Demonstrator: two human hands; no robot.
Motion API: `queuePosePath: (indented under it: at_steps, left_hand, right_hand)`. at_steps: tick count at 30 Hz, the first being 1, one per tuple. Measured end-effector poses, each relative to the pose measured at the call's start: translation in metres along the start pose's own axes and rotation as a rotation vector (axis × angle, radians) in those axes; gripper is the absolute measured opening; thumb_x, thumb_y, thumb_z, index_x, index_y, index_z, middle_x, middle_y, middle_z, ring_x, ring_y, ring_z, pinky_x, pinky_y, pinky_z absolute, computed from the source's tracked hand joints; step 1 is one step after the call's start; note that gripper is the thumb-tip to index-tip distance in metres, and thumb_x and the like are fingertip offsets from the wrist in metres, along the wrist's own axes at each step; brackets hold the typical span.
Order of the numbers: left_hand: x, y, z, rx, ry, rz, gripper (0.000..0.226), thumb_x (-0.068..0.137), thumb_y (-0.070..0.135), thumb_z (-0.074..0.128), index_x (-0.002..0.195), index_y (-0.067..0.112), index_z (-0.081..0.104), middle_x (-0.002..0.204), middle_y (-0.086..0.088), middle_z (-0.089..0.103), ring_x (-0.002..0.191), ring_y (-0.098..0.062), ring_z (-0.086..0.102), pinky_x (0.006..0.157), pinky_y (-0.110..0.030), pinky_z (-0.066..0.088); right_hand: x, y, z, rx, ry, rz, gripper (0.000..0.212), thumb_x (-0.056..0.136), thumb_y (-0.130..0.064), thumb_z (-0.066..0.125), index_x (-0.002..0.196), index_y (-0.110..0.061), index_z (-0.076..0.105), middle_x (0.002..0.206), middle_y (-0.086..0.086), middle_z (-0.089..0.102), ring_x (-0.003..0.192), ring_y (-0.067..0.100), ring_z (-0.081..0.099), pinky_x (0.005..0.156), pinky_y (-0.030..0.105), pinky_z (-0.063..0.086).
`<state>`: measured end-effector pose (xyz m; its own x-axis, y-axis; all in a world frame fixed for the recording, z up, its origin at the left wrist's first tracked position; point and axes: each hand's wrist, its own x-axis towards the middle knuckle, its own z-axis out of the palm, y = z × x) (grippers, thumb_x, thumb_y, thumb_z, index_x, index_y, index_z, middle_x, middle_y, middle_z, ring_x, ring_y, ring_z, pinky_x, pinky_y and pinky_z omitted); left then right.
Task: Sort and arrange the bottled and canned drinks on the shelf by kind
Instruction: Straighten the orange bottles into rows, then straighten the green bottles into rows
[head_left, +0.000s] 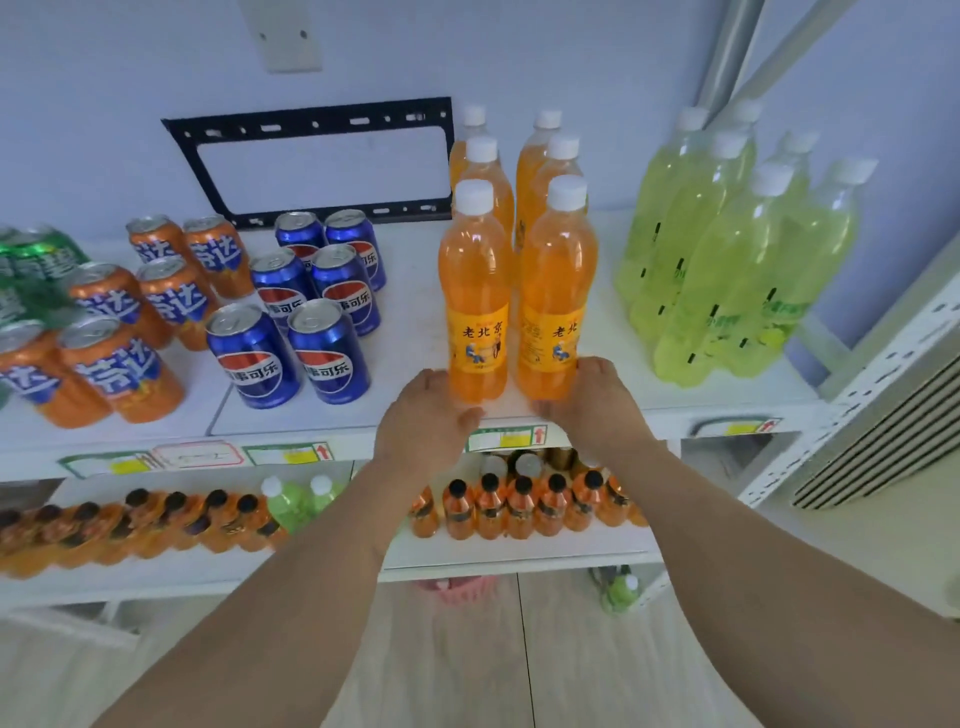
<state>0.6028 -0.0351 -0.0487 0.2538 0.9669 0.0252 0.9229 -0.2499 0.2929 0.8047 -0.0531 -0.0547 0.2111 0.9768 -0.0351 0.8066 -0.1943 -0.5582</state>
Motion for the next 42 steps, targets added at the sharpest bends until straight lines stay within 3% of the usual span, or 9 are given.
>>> queuePosePath:
  at_steps: [3, 5, 10, 15, 20, 25, 33, 39, 42]
  left_hand:
    - [-0.023, 0.019, -0.018, 0.329, 0.009, 0.042, 0.038, 0.102, 0.044, 0.038, 0.123, 0.015, 0.052, 0.114, -0.005, 0.060, 0.105, -0.026, 0.061, 0.072, -0.036, 0.046]
    - [-0.034, 0.038, -0.035, 0.448, 0.150, 0.180, 0.034, 0.103, 0.040, 0.037, 0.117, 0.015, 0.055, 0.106, -0.003, 0.065, 0.093, -0.026, 0.065, 0.063, -0.033, 0.039]
    - [-0.034, 0.076, -0.088, 0.491, 0.514, 0.496, 0.017, 0.086, 0.032, 0.070, 0.078, 0.017, 0.069, 0.065, 0.000, 0.062, 0.054, -0.023, 0.058, 0.046, -0.027, 0.031]
    - [-0.018, 0.115, -0.143, 0.464, 0.758, 0.678, 0.019, 0.085, 0.032, 0.063, 0.077, 0.016, 0.068, 0.068, -0.001, 0.062, 0.060, -0.024, 0.060, 0.049, -0.028, 0.028]
    - [0.025, 0.159, -0.176, 0.419, 0.791, 0.678, 0.035, 0.084, 0.039, 0.046, 0.083, 0.014, 0.071, 0.084, -0.002, 0.067, 0.072, -0.027, 0.064, 0.055, -0.032, 0.040]
    - [0.100, 0.208, -0.193, 0.296, 0.487, 0.491, 0.044, 0.099, 0.045, 0.042, 0.131, 0.019, 0.054, 0.131, -0.002, 0.055, 0.117, -0.026, 0.053, 0.078, -0.035, 0.038]
    - [0.227, 0.260, -0.173, 0.057, -0.040, 0.306, 0.060, 0.097, 0.050, 0.051, 0.149, 0.022, 0.038, 0.149, -0.003, 0.045, 0.133, -0.024, 0.044, 0.105, -0.033, 0.038]
    - [0.269, 0.274, -0.155, 0.230, -0.249, 0.321, 0.062, 0.097, 0.052, 0.050, 0.151, 0.026, 0.034, 0.151, -0.001, 0.043, 0.135, -0.022, 0.043, 0.104, -0.032, 0.034]
    - [0.281, 0.278, -0.154, 0.278, -0.269, 0.353, 0.053, 0.096, 0.048, 0.055, 0.142, 0.021, 0.048, 0.124, 0.000, 0.059, 0.107, -0.021, 0.058, 0.088, -0.032, 0.045]
  right_hand:
    - [-0.019, -0.009, -0.017, -0.323, -0.065, 0.010, 0.058, 0.091, -0.050, 0.057, 0.131, -0.009, 0.047, 0.127, 0.010, 0.048, 0.118, 0.029, 0.050, 0.093, 0.039, 0.046]
    - [-0.035, -0.020, -0.034, -0.476, -0.054, -0.068, 0.048, 0.096, -0.048, 0.049, 0.130, -0.014, 0.050, 0.122, 0.008, 0.053, 0.113, 0.028, 0.054, 0.085, 0.038, 0.047]
    - [-0.065, -0.057, -0.098, -0.657, 0.145, -0.241, 0.039, 0.100, -0.043, 0.041, 0.127, -0.019, 0.055, 0.119, 0.002, 0.057, 0.107, 0.024, 0.057, 0.077, 0.036, 0.048]
    - [-0.077, -0.082, -0.168, -0.754, 0.384, -0.341, 0.037, 0.099, -0.047, 0.040, 0.122, -0.024, 0.058, 0.115, -0.003, 0.059, 0.107, 0.022, 0.057, 0.076, 0.032, 0.043]
    - [-0.042, -0.077, -0.241, -0.639, 0.507, -0.268, 0.035, 0.099, -0.044, 0.043, 0.123, -0.024, 0.059, 0.123, -0.002, 0.057, 0.114, 0.022, 0.054, 0.084, 0.036, 0.046]
    - [0.039, -0.037, -0.299, -0.228, 0.445, -0.074, 0.038, 0.097, -0.042, 0.050, 0.128, -0.021, 0.059, 0.130, 0.001, 0.057, 0.120, 0.023, 0.052, 0.091, 0.031, 0.038]
    - [0.169, 0.024, -0.307, -0.017, 0.154, 0.098, 0.058, 0.093, -0.040, 0.060, 0.143, -0.015, 0.045, 0.143, 0.009, 0.049, 0.126, 0.027, 0.050, 0.100, 0.034, 0.039]
    - [0.214, 0.024, -0.304, -0.194, 0.027, 0.053, 0.062, 0.095, -0.037, 0.058, 0.149, -0.016, 0.035, 0.152, 0.009, 0.037, 0.134, 0.027, 0.042, 0.102, 0.033, 0.036]
    - [0.223, 0.024, -0.305, -0.324, 0.005, 0.020, 0.057, 0.095, -0.036, 0.057, 0.146, -0.016, 0.040, 0.149, 0.006, 0.041, 0.134, 0.025, 0.042, 0.102, 0.032, 0.035]
